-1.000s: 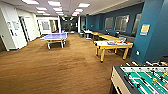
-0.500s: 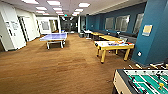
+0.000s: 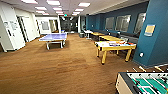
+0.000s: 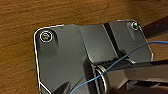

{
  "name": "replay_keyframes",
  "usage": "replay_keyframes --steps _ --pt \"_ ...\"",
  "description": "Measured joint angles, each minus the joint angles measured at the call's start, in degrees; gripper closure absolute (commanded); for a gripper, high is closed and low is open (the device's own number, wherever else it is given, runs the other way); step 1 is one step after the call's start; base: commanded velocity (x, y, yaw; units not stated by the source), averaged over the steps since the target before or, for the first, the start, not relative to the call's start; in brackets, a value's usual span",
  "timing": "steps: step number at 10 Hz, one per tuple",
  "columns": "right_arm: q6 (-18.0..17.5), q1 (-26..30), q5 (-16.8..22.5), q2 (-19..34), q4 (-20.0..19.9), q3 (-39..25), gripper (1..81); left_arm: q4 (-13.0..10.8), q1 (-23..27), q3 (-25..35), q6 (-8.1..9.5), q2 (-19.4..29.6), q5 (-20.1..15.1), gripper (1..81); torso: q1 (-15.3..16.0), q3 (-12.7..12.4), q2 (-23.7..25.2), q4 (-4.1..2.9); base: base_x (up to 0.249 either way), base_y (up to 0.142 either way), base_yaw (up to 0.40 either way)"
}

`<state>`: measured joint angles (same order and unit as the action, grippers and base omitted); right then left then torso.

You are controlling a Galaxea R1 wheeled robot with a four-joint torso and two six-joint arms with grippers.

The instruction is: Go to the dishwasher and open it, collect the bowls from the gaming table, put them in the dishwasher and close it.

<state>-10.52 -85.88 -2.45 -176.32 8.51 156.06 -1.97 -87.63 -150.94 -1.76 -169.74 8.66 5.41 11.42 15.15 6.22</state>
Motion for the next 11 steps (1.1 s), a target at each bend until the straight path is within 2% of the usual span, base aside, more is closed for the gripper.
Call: replay_keyframes --steps 11 --pt "0.0 -0.3 0.2 0.0 0.0 -0.1 1.0 0.0 0.0 -0.1 -0.11 -1.1 0.2 1.0 -0.1 0.0 0.0 0.0 0.188 0.0 0.0"
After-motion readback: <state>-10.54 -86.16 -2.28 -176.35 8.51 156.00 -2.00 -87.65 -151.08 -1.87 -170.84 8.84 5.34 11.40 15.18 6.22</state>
